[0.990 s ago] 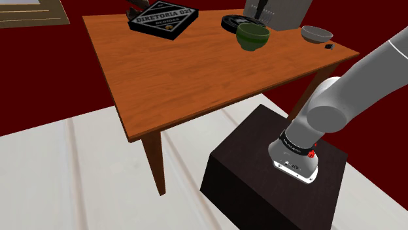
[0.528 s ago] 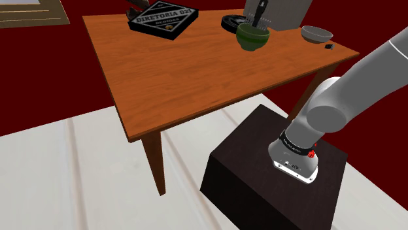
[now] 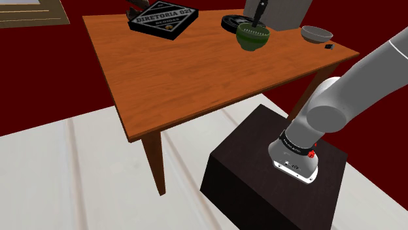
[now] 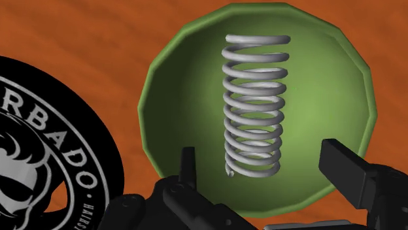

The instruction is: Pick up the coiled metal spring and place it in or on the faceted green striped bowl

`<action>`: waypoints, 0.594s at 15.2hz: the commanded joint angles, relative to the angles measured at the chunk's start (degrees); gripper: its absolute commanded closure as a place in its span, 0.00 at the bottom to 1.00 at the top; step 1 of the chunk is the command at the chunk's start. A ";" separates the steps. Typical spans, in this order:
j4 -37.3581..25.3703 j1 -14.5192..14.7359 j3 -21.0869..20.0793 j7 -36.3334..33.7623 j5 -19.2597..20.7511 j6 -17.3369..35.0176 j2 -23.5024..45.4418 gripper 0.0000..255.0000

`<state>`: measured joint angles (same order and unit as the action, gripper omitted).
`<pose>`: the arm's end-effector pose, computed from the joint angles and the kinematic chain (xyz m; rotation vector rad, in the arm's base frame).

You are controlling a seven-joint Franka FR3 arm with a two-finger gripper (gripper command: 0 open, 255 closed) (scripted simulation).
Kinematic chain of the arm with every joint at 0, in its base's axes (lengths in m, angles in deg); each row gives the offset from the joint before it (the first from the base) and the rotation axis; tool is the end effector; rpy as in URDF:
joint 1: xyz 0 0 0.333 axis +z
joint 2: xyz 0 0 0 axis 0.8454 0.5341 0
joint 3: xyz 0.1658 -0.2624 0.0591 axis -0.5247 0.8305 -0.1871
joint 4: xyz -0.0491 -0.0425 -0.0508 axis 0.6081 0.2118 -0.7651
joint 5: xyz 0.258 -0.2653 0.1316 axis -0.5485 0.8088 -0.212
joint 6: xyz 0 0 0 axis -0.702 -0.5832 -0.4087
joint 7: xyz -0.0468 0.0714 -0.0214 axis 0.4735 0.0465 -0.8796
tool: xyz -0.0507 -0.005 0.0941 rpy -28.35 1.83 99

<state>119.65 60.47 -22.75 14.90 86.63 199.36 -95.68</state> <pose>0.4332 -0.2463 0.5602 2.9767 0.5152 0.1626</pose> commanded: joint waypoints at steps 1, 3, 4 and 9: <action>0.00 0.00 0.00 0.00 0.00 0.00 0.00 0.00; 0.00 0.00 0.00 0.00 0.00 0.01 0.00 0.00; 0.00 0.00 0.00 0.00 0.00 0.00 0.00 0.00; -6.23 0.24 -1.08 -0.12 0.00 -7.26 -1.05 0.00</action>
<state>114.11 60.67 -23.64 14.86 86.60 193.06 -96.54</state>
